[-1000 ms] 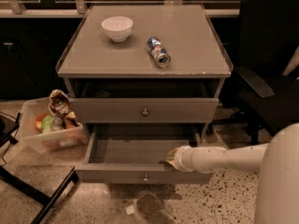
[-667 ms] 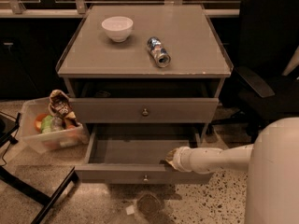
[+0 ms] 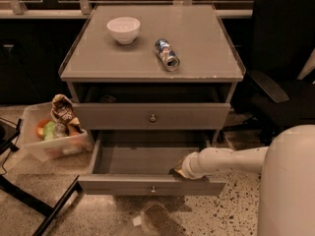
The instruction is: Open middle drawer
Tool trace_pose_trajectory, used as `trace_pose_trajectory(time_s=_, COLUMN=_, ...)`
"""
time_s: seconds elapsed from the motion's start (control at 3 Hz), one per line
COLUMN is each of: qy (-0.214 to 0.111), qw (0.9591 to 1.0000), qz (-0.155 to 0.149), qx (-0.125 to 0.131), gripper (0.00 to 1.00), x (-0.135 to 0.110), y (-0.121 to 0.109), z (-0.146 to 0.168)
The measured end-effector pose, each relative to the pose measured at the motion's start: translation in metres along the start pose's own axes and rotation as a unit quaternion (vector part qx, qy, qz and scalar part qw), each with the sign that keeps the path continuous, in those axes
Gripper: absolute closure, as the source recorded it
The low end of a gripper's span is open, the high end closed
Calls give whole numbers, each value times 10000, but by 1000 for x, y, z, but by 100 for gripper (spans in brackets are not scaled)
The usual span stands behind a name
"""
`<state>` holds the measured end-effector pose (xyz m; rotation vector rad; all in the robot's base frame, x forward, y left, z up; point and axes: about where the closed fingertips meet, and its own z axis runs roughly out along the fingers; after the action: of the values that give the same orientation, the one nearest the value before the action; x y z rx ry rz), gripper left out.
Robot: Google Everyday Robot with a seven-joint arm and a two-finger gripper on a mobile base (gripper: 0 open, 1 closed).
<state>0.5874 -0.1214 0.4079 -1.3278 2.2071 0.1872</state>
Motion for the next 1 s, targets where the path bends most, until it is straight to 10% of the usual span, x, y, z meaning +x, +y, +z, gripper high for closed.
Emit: trace_pose_trajectory(time_s=1.0, qy=359, qw=9980, qz=126, qx=-505, gripper=0, x=16, y=17, z=-9)
